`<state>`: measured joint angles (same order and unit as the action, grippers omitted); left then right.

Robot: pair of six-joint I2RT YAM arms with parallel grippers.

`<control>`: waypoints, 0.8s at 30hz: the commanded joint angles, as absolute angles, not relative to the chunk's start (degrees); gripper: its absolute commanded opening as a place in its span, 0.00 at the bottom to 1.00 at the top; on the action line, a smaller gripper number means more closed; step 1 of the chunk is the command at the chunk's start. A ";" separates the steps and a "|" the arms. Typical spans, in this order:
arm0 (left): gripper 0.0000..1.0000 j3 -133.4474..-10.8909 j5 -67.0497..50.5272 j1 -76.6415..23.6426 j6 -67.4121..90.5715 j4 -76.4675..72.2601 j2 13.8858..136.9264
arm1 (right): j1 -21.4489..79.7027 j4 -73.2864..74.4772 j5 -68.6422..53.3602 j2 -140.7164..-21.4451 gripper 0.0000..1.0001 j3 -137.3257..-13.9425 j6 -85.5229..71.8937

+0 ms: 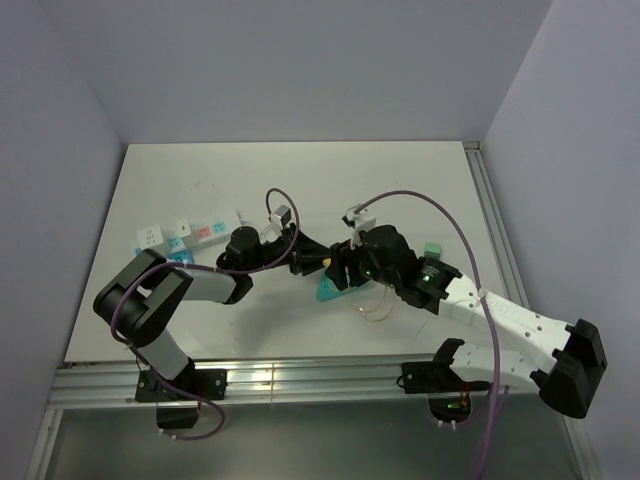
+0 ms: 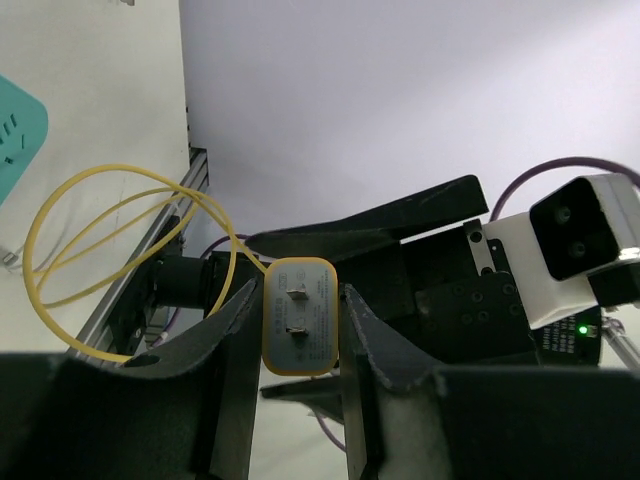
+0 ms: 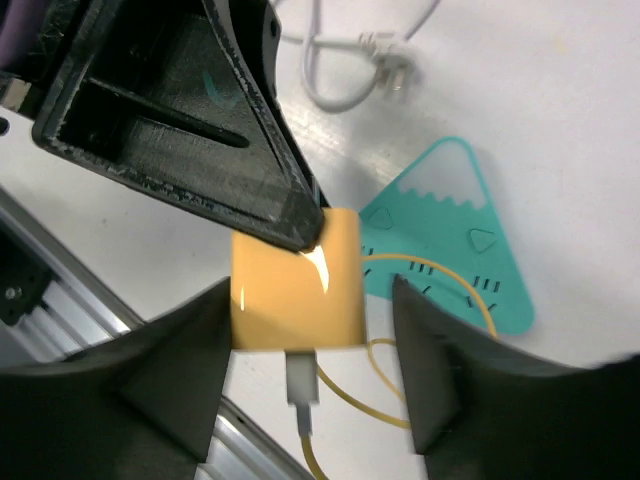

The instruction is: Insert the plug

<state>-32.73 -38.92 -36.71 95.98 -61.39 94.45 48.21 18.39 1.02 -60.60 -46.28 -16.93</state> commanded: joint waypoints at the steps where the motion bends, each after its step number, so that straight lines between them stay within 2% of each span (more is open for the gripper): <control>1: 0.08 -31.82 -37.71 -36.91 98.51 -68.20 95.71 | 48.34 12.40 6.15 -54.77 0.72 -43.43 -19.60; 2: 0.08 -31.64 -37.53 -37.00 99.13 -69.16 96.50 | 48.43 11.87 6.85 -53.89 0.81 -42.72 -20.12; 3: 0.08 -31.55 -37.44 -37.00 99.66 -70.48 96.94 | 48.43 10.82 7.29 -52.40 0.81 -41.32 -20.30; 24: 0.08 -30.41 -35.07 -37.18 108.46 -81.21 103.18 | 50.01 2.64 10.72 -45.35 0.75 -32.43 -18.81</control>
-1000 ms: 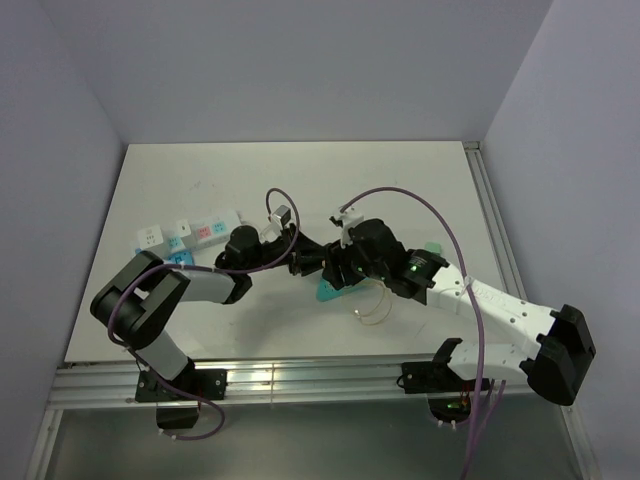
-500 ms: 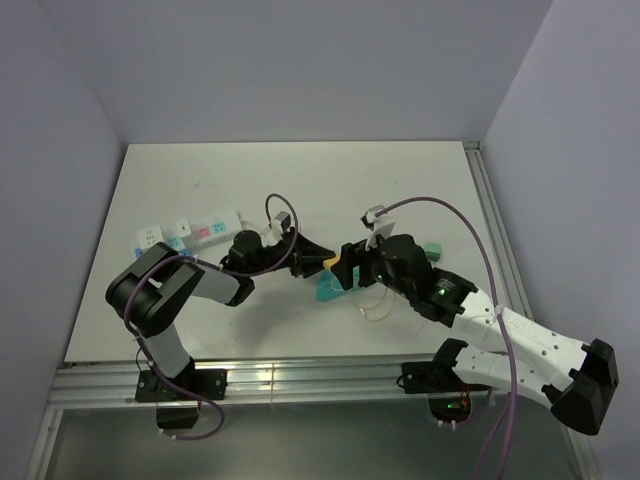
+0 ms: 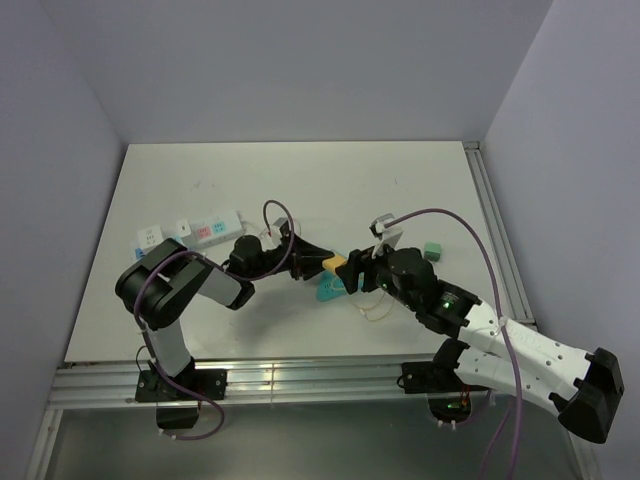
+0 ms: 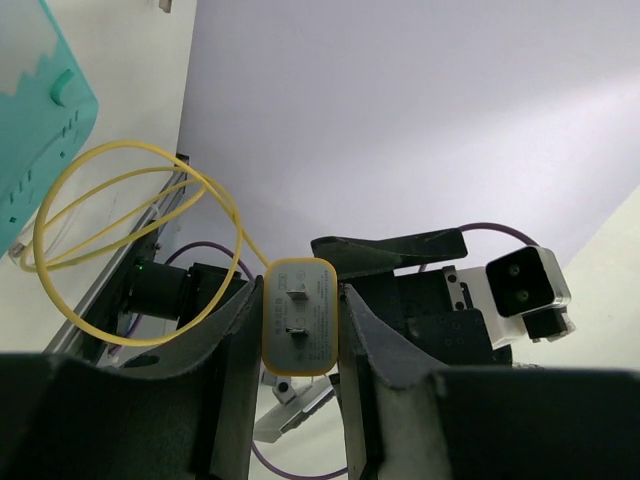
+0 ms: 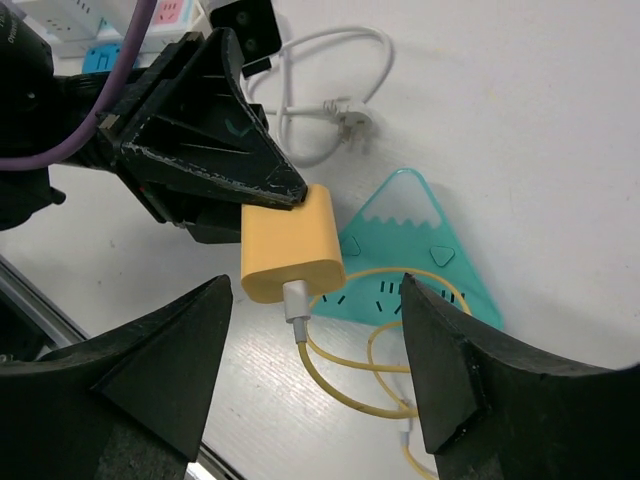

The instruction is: Insert the plug

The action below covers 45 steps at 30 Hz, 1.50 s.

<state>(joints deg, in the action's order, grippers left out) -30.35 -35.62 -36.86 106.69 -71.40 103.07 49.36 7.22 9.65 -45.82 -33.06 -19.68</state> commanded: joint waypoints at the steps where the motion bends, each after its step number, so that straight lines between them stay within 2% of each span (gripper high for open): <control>1: 0.08 -30.50 -35.16 -37.35 108.63 -81.56 103.62 | 50.18 2.11 10.11 -45.61 0.74 -31.82 -18.46; 13: 0.09 -31.64 -36.30 -38.32 111.97 -87.45 106.79 | 51.59 -1.67 8.18 -45.61 0.72 -29.62 -16.52; 28: 0.08 -32.43 -37.00 -38.76 112.41 -87.63 106.26 | 51.50 -2.99 8.00 -47.28 0.73 -27.51 -17.84; 33: 0.09 -32.26 -37.00 -38.76 112.24 -87.63 106.08 | 51.50 -4.13 7.65 -47.11 0.64 -26.98 -18.28; 45: 0.08 -32.08 -37.09 -39.02 113.20 -89.21 106.00 | 51.42 -4.75 7.73 -49.13 0.62 -26.81 -18.46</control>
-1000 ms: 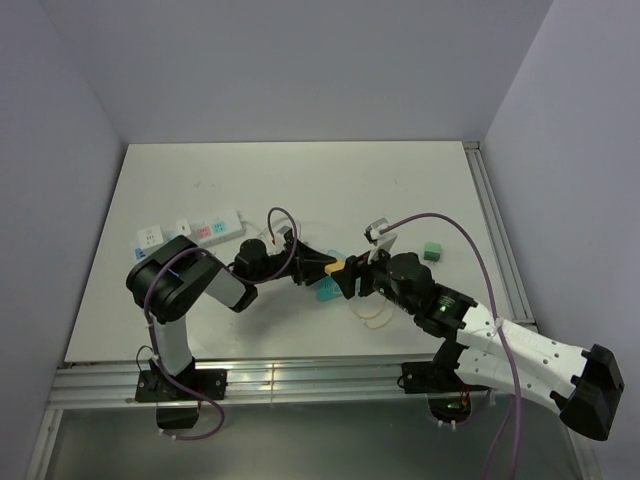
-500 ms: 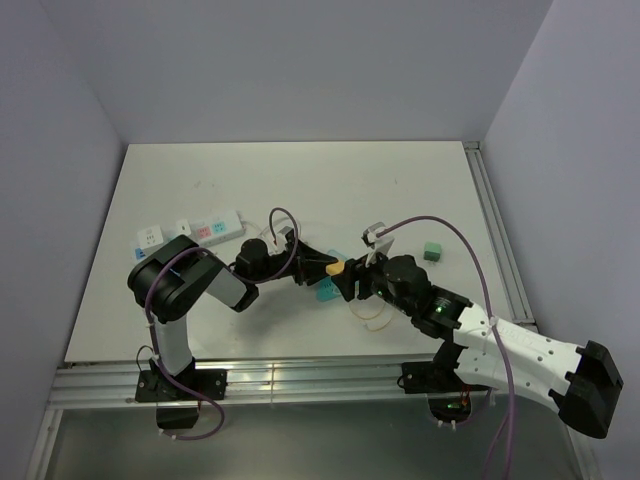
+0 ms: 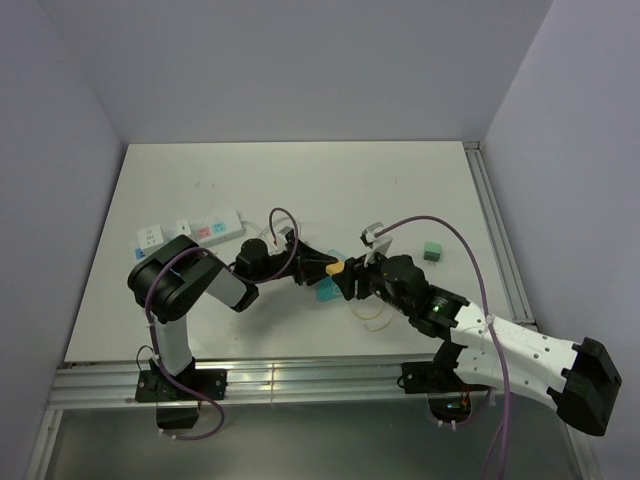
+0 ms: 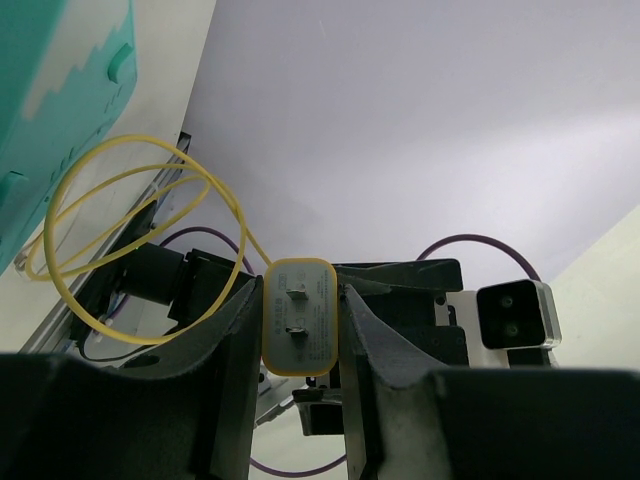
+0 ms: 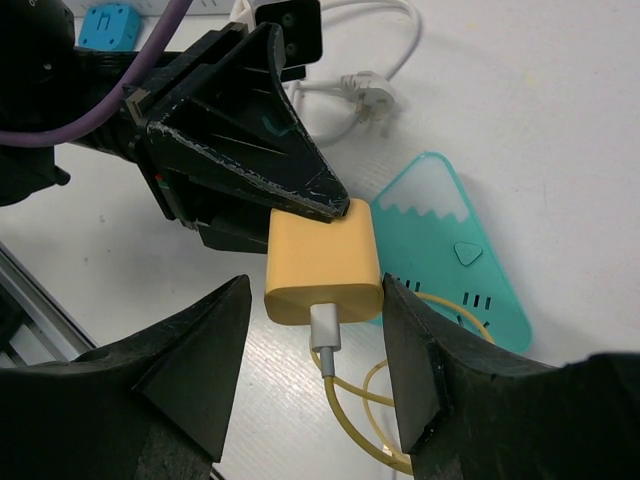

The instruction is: Insert the plug

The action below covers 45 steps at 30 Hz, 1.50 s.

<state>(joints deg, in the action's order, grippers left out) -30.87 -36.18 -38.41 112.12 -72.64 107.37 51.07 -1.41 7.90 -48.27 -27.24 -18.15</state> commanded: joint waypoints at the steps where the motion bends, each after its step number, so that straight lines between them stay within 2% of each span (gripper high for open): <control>1: 0.08 -32.08 -37.09 -39.02 113.20 -89.21 106.00 | 51.50 -4.92 7.73 -49.30 0.62 -26.81 -18.46; 4: 0.09 -31.91 -37.00 -39.11 113.47 -89.64 106.08 | 51.42 -5.62 7.82 -49.48 0.57 -26.54 -18.72; 7: 0.09 -31.90 -36.91 -39.20 113.47 -89.91 106.26 | 51.50 -5.80 8.00 -49.74 0.45 -26.72 -18.63; 8: 0.09 -31.90 -36.91 -39.20 113.47 -89.83 106.35 | 51.50 -5.71 8.09 -49.92 0.39 -26.89 -18.63; 13: 0.17 -31.73 -36.83 -39.46 113.91 -91.49 107.40 | 51.50 -5.19 8.79 -49.92 0.34 -27.33 -18.81; 14: 0.32 -31.73 -36.91 -39.46 113.91 -91.32 107.40 | 51.42 -4.75 8.96 -49.92 0.33 -27.86 -19.07; 16: 0.51 -31.73 -37.18 -39.38 113.21 -90.36 107.23 | 51.50 -2.47 9.23 -49.92 0.32 -28.73 -19.42; 17: 0.66 -31.64 -37.18 -39.46 112.77 -89.66 106.79 | 51.42 -1.50 9.49 -49.83 0.31 -29.70 -19.95; 20: 0.84 -31.29 -37.53 -39.29 109.78 -85.44 105.30 | 51.42 3.94 10.28 -49.48 0.31 -32.33 -21.09; 23: 0.88 -31.03 -37.71 -39.20 106.71 -80.61 103.98 | 51.24 10.79 10.46 -49.40 0.31 -35.49 -21.88; 32: 0.89 -30.67 -37.44 -37.44 94.86 -65.32 99.06 | 50.63 34.42 12.30 -56.24 0.31 -44.99 -26.54; 42: 0.89 -39.53 -32.52 -35.07 73.33 -31.95 89.13 | 49.31 45.61 15.03 -70.13 0.29 -52.47 -27.78; 45: 0.89 -42.44 -31.38 -34.63 68.75 -26.91 88.42 | 47.90 46.84 14.33 -72.07 0.30 -54.57 -26.02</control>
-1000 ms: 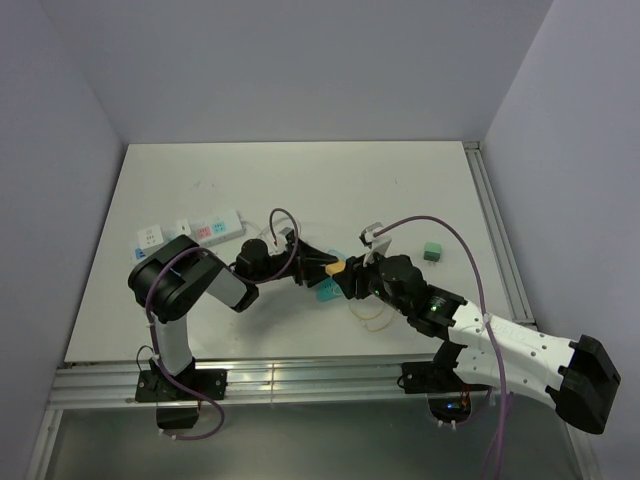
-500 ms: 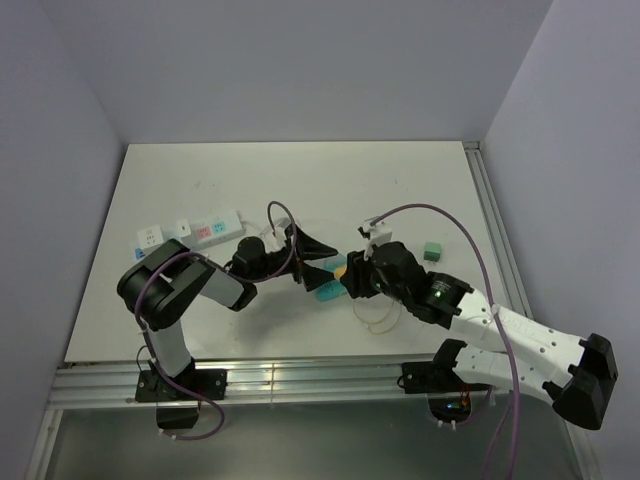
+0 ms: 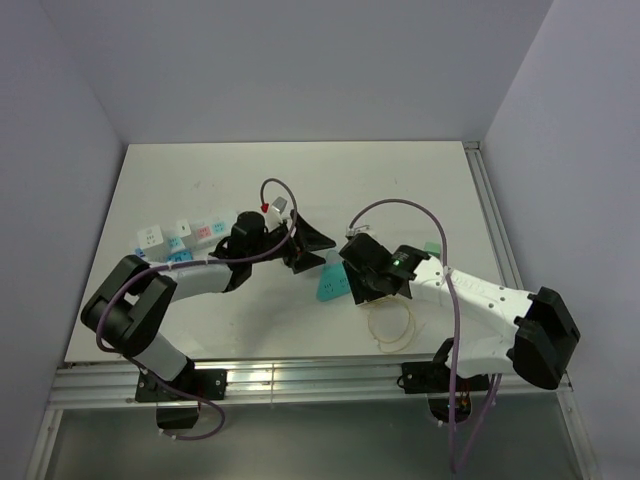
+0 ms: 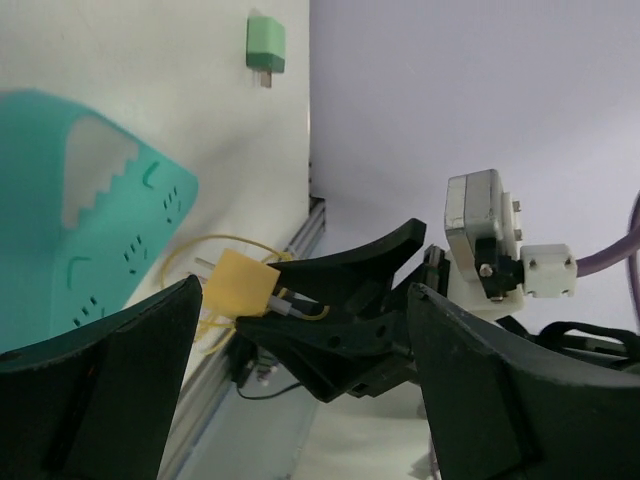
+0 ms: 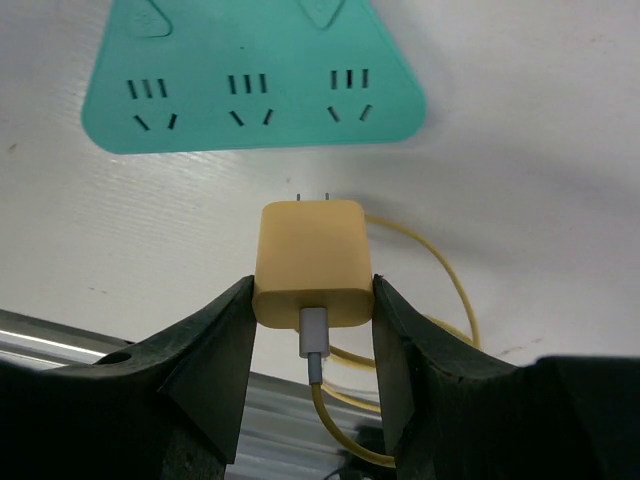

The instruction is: Insert the plug

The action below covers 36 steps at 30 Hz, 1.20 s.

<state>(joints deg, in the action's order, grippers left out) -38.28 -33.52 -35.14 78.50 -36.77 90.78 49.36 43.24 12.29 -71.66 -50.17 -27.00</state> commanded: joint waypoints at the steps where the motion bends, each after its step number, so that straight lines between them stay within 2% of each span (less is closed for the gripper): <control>1: 0.89 -42.97 -31.46 -34.28 67.95 -24.98 88.94 | 47.47 47.11 14.41 -72.94 0.30 -55.71 -25.23; 11: 0.88 -49.30 -32.78 -33.31 61.87 -19.77 95.53 | 40.78 47.55 9.85 -78.65 0.25 -62.05 -16.97; 21: 0.86 -51.06 -33.40 -31.38 59.51 -17.85 97.82 | 40.34 46.23 8.35 -85.34 0.22 -64.69 -12.57; 36: 0.83 -52.73 -32.96 -31.38 57.40 -16.35 101.42 | 39.20 45.35 7.73 -86.75 0.20 -66.36 -11.78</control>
